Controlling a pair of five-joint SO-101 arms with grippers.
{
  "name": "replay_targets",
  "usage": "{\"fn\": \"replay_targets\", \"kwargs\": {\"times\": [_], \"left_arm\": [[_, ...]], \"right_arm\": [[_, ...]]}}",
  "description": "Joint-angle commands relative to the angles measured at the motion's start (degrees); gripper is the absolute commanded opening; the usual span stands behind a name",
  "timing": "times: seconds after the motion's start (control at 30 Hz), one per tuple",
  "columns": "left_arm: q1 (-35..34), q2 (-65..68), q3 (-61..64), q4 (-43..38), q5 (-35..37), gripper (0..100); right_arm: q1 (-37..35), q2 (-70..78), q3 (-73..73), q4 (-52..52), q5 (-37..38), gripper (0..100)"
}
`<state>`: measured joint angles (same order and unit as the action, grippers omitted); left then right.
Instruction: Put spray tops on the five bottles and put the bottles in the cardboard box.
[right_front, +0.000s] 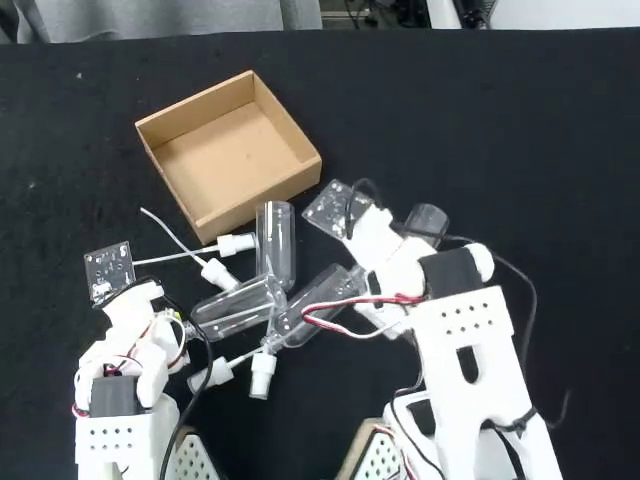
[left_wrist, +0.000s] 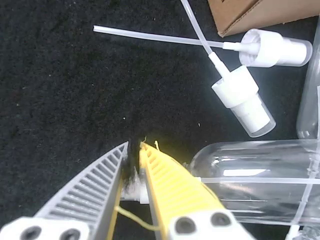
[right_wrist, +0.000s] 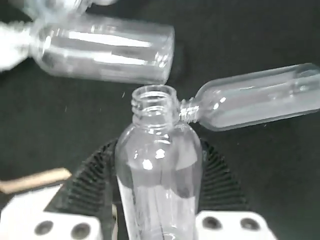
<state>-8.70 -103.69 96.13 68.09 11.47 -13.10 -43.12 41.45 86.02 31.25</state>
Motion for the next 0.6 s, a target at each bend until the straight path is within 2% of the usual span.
{"fn": "replay_targets", "kwargs": {"times": [0.0,0.57], "left_arm": [[0.2,-0.9,1.3,0.2,-0.5,3],[0.2,-0.9,1.3,0.2,-0.5,3]], "right_arm": [[-1.2,-2.0,-3.6,-4.8,-4.0,8.9],[-1.2,-2.0,-3.1,-22.9,-15.4,8.9]]}}
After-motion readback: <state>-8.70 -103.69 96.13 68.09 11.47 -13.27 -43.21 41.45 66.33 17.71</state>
